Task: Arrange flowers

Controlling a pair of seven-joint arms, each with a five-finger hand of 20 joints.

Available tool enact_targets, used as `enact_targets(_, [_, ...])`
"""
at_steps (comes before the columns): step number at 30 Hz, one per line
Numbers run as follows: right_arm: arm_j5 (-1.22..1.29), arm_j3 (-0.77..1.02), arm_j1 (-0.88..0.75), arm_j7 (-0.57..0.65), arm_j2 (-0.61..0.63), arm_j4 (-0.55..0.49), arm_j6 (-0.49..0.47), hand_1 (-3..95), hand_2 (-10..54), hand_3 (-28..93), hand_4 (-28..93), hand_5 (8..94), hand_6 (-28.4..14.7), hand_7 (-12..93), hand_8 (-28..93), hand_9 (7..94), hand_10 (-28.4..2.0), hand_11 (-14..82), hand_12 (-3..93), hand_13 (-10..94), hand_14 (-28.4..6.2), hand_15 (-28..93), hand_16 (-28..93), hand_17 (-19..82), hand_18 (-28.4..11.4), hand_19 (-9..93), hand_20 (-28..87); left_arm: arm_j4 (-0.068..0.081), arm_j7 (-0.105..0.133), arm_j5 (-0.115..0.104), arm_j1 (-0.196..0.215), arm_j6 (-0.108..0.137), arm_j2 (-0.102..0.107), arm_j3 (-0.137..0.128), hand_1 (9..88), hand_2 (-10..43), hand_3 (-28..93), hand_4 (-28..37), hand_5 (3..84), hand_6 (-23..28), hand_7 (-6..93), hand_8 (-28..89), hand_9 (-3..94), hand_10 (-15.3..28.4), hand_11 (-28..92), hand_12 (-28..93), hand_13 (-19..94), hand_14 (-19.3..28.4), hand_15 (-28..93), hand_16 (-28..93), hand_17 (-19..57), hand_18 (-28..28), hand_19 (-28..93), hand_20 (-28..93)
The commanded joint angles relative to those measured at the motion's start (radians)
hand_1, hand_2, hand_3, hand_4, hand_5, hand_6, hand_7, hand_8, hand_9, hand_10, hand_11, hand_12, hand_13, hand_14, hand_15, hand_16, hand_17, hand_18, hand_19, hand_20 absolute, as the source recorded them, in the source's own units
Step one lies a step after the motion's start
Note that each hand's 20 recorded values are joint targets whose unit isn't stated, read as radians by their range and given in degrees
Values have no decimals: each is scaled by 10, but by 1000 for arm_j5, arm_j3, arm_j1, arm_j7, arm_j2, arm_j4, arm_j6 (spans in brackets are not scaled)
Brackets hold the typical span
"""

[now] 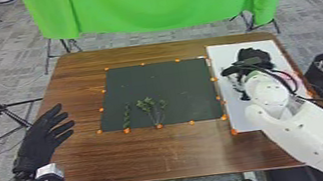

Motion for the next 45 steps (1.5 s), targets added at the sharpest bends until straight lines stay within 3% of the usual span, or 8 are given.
enact_targets(1, [7,-24,32,-2,18,46,-5,201,-95,731,-283,623,-36,462,-151,662,-125,594,368,669,-104,790,281,391,-216,932,590,-6,3,-8,13,9,-7,-4,250,-48,699,-241,275,31,208,-112,238,120,237,160,207,156,385,-7,-82,226,479,107])
enact_targets(4, [18,-25,32,-11,15,59,-5,210,-95,729,-283,635,-30,468,-150,676,-121,594,369,677,-104,789,283,395,-218,932,591,0,-7,-2,2,-4,-9,-4,251,-47,699,-241,276,31,209,-112,238,120,236,160,207,157,387,-7,-82,226,479,107])
enact_targets(23, [117,-56,32,-32,10,92,-57,302,-95,769,-281,722,3,428,-154,781,-98,539,349,713,-92,777,290,403,-217,932,582,14,-21,3,-27,-22,-1,10,250,-46,701,-241,276,32,209,-112,238,119,238,161,207,157,385,-8,-82,226,479,107])
enact_targets(24, [135,-54,31,-38,9,94,-51,307,-95,771,-281,724,3,426,-144,783,-98,537,350,714,-92,776,291,403,-217,932,581,14,-22,4,-27,-22,0,9,250,-46,701,-241,276,32,209,-112,239,119,238,160,207,157,386,-8,-82,226,479,107])
enact_targets(27, [111,-42,17,-77,7,99,-58,364,-95,738,-281,730,3,412,38,799,-94,530,354,722,-90,773,292,407,-216,932,575,14,-26,6,-28,-26,-4,8,250,-45,700,-241,276,31,209,-112,238,120,237,160,207,157,386,-8,-82,226,479,107])
enact_targets(31, [131,-42,12,-87,4,99,-57,471,-95,712,-283,806,18,392,43,869,-78,496,345,766,-79,757,296,432,-214,932,579,15,-27,6,-26,-28,-4,6,251,-44,700,-241,276,32,208,-112,239,119,237,160,207,157,385,-8,-82,226,479,107])
enact_targets(38, [138,-24,-24,-172,12,97,16,490,-95,726,-283,822,22,385,44,880,-72,493,347,773,-75,756,302,434,-208,932,586,14,-24,5,-25,-26,-4,9,249,-41,699,-240,276,32,209,-111,238,120,236,160,207,158,386,-8,-82,226,479,107])
enact_targets(45, [143,-28,-45,-225,31,91,154,472,-95,793,-282,800,9,434,62,866,-72,527,361,769,-79,757,319,426,-207,932,607,12,-20,2,-16,-20,-7,8,249,-39,698,-239,276,31,209,-112,238,119,236,161,207,158,386,-7,-83,226,479,107])
